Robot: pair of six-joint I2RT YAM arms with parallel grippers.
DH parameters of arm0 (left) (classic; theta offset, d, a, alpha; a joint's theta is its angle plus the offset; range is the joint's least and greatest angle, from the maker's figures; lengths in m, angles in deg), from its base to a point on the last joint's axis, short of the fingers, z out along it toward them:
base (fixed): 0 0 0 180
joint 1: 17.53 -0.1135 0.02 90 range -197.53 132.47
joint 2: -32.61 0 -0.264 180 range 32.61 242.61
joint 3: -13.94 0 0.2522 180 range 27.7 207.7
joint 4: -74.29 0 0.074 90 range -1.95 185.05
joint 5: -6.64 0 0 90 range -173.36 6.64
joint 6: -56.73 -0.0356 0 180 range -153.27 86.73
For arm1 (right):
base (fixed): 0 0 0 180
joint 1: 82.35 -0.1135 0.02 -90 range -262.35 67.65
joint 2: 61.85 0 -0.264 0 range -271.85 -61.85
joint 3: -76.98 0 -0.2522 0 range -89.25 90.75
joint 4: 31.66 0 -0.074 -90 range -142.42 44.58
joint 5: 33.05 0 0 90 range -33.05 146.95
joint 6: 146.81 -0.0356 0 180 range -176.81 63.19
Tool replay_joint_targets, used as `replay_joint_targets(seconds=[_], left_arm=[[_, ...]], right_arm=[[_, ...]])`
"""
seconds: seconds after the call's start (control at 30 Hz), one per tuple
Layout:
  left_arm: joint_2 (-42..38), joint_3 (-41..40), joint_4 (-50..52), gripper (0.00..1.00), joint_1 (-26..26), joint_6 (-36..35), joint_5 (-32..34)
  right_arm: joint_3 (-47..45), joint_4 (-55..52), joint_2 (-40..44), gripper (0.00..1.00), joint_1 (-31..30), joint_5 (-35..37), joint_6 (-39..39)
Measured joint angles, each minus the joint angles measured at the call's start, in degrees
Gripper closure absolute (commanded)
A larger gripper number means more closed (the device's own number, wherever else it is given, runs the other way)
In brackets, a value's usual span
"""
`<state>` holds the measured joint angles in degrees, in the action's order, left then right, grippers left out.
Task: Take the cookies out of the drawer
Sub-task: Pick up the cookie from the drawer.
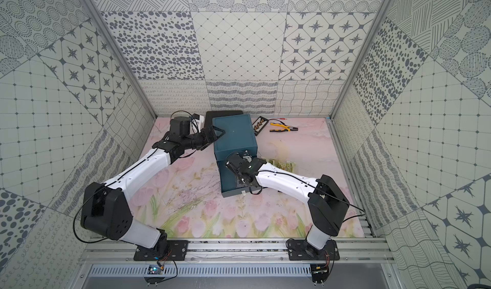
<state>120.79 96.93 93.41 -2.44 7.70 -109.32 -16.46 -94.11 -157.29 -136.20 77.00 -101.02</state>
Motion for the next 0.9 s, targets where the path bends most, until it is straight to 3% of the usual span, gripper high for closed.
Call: replay_joint_targets(seconds=[0.13,0.4,0.7,0.9], left_arm=[[0.00,0.00,-0.02,0.01,-0.13,0.70,-0.74],[0.00,0.00,-0.68,0.01,-0.22,1.44,-2.38],[-1.03,0.00,-1.27,0.01,-0.22,1.90,-2.40],[-2.23,0.59,-0.66,0.01,-0.22,1.84,-2.32]], right_arm=[[0.02,0.26,-0.76,0.32,0.79,0.20,0.07],[-0.04,4.22,-2.16,0.68,1.16,0.24,2.69],[-0.04,5.79,-0.81,0.77,0.66,1.46,6.23],[-0.04,5.60,4.90,0.80,-0.33,0.92,8.31]])
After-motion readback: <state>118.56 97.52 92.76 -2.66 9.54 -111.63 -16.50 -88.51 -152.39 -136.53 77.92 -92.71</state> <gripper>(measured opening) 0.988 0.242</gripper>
